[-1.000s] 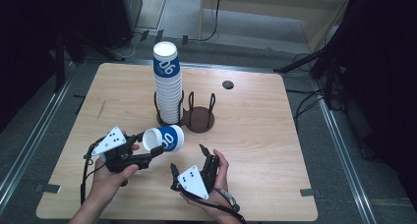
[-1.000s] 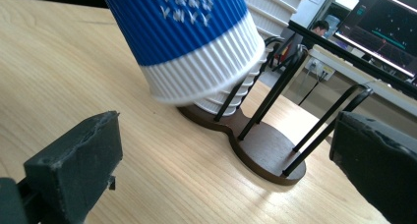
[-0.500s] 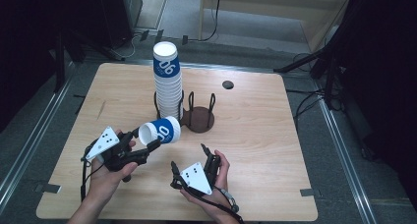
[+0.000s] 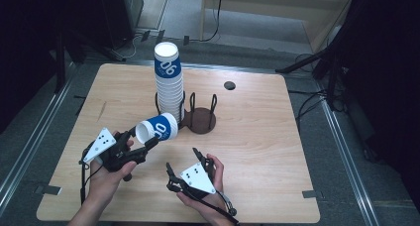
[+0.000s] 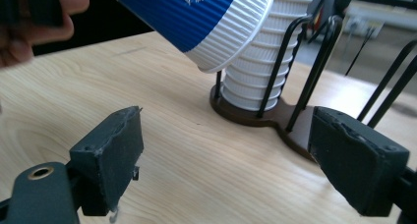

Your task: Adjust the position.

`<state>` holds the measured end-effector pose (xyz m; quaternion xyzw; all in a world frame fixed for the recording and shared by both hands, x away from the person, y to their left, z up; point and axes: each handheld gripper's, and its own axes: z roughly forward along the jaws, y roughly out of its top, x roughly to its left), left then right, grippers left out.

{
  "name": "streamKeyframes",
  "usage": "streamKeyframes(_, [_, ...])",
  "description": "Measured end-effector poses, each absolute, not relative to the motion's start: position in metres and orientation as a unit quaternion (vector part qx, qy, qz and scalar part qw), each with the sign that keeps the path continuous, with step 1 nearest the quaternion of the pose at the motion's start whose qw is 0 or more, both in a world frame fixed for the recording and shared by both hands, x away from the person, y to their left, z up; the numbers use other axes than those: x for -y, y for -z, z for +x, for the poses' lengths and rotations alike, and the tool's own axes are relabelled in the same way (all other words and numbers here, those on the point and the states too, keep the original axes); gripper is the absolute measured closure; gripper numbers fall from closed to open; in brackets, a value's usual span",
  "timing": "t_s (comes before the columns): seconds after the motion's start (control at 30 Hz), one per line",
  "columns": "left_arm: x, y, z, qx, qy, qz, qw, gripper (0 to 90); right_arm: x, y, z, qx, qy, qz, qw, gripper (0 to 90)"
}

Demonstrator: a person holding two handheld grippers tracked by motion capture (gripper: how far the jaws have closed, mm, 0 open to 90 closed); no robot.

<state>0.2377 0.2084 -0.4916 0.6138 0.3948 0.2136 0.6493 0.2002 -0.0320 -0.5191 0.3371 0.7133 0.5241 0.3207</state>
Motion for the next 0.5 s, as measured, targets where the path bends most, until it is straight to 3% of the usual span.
streamKeyframes(0.23, [-0.210, 0.495, 0.238, -0.405, -0.222, 0.606, 0.648, 29.3, 0.036, 0.502, 0.207, -0.692, -0.539, 0.398, 0.269, 0.3])
streamKeyframes(0.5, [-0.208, 0.498, 0.239, -0.404, -0.235, 0.597, 0.652, 29.3, 0.036, 0.489, 0.215, -0.644, -0.566, 0.470, 0.210, 0.0])
